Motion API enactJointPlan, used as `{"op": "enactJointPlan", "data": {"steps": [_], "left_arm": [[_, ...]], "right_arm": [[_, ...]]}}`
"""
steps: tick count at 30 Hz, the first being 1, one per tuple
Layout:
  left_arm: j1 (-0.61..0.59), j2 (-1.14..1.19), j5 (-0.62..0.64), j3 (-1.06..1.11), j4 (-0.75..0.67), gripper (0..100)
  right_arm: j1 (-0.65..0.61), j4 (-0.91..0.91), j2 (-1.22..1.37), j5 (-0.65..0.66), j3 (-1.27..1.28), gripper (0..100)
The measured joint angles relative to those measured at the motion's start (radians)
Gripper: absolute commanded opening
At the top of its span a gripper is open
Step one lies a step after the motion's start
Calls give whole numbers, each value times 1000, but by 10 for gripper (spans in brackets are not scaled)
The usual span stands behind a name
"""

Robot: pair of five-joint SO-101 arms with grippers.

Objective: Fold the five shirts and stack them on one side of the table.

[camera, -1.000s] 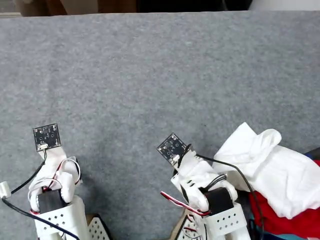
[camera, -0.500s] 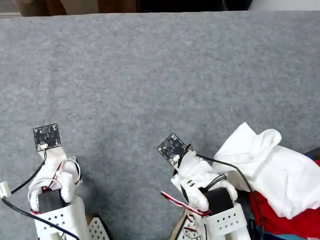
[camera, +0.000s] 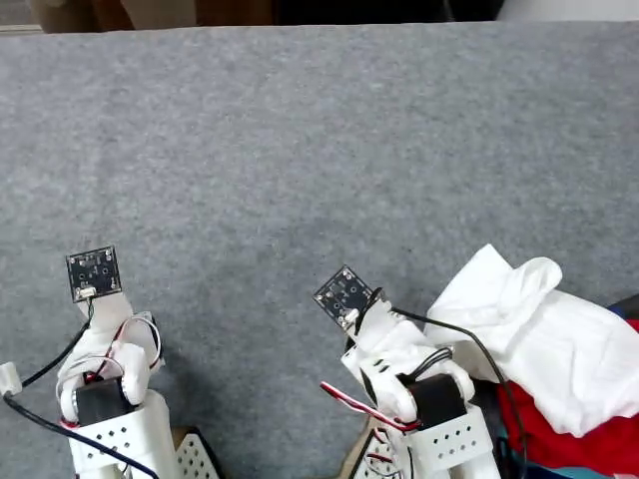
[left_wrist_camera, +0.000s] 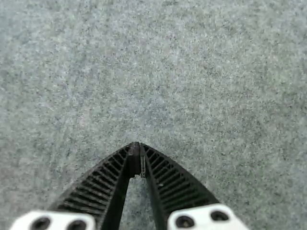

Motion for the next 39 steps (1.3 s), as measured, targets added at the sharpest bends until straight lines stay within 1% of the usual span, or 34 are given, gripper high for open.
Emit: {"op": "enactJointPlan", "data": {"steps": [39], "left_arm": [[0,0,0,0,0,21]], "right_arm": [[0,0,0,0,0,7]]}}
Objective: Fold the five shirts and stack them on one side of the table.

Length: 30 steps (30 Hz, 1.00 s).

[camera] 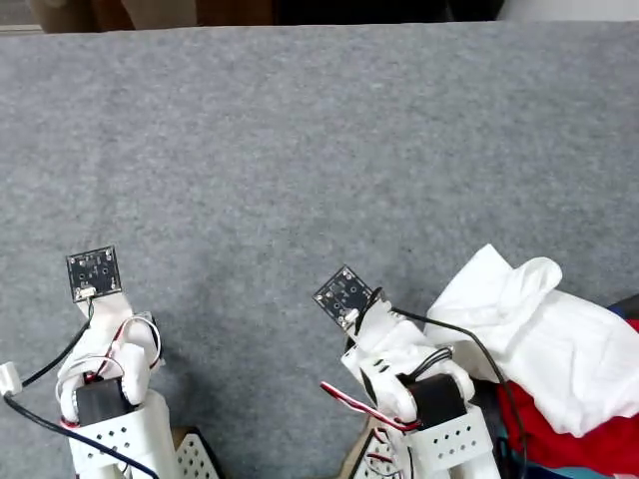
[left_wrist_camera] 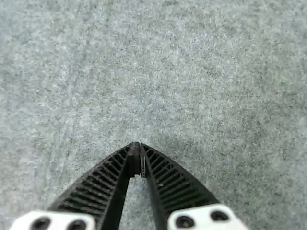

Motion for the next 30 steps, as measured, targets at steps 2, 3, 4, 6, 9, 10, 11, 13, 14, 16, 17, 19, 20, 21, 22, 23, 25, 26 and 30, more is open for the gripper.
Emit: {"op": "enactJointPlan", "data": {"steps": [2,3,4,6,9,10,11,13,14,16,17,19,20,21,22,23,25,26,30], "left_arm": [[0,0,0,0,0,22],[0,0,0,0,0,21],[0,0,0,0,0,21],[2,0,0,0,0,22],[29,0,0,0,0,22],[43,0,0,0,0,22],[58,0,0,0,0,22],[91,0,0,0,0,22],[107,0,0,0,0,22],[126,0,0,0,0,22],[129,0,0,0,0,22],[137,0,0,0,0,22],[138,0,0,0,0,22],[138,0,0,0,0,22],[138,0,0,0,0,22],[138,0,0,0,0,22],[138,0,0,0,0,22],[138,0,0,0,0,22],[138,0,0,0,0,21]], "right_arm": [[0,0,0,0,0,7],[0,0,0,0,0,7],[0,0,0,0,0,7],[0,0,0,0,0,7],[2,-3,0,0,-2,7],[15,-5,0,0,-15,7],[32,-5,0,0,-38,7],[75,-9,0,0,-109,6],[101,-9,0,0,-150,6],[161,-8,0,0,-242,6],[198,3,0,0,-285,6],[275,40,0,0,-368,7],[305,64,0,0,-407,7],[334,89,0,0,-446,8],[362,115,9,0,-488,8],[384,138,34,0,-531,8],[434,175,112,-3,-618,9],[456,187,164,-8,-667,9],[540,270,423,-86,-927,9]]}}
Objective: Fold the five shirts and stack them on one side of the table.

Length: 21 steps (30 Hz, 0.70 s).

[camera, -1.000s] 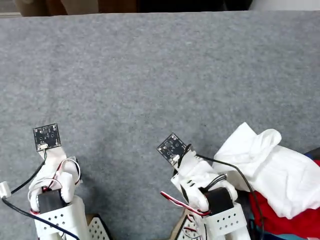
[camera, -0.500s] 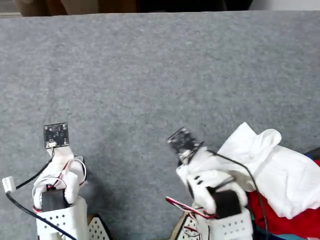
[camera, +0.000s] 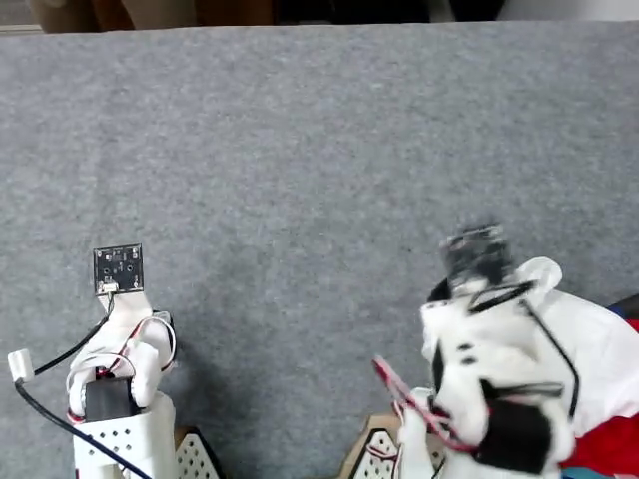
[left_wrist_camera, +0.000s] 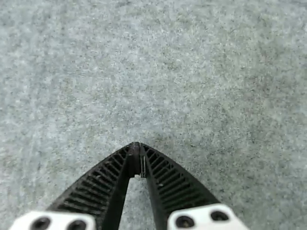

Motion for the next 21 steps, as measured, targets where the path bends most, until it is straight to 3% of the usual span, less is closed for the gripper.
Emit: {"op": "enactJointPlan", "data": {"steps": [5,11,21], "left_arm": [[0,0,0,0,0,21],[0,0,0,0,18,21],[0,0,0,0,26,21]], "right_arm": [[49,190,350,-117,-387,9],[135,204,611,-143,-586,93],[141,204,585,305,-566,148]]}}
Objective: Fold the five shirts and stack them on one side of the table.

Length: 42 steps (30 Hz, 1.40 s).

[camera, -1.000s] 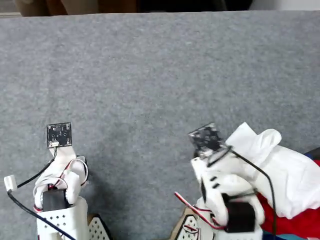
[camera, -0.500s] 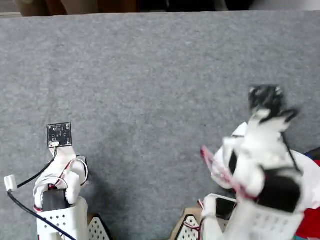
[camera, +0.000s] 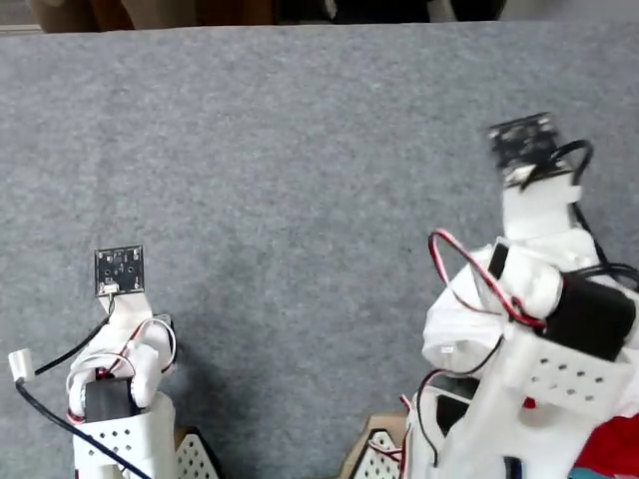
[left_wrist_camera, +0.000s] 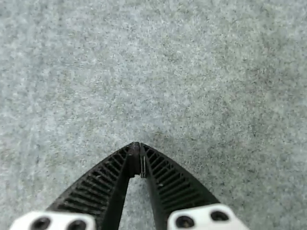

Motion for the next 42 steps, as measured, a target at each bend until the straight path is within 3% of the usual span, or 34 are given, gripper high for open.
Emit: {"op": "enactJointPlan", "data": {"steps": [4,10,16,23,42], "left_arm": [[0,0,0,0,0,21],[0,0,0,0,0,21],[0,0,0,0,0,21],[0,0,0,0,0,21],[0,0,0,0,0,21]], "right_arm": [[15,0,-72,304,91,149],[74,-6,-236,977,141,149],[141,-74,-348,1293,364,184],[146,-80,-474,1390,535,207],[146,-41,-554,1392,730,208]]}}
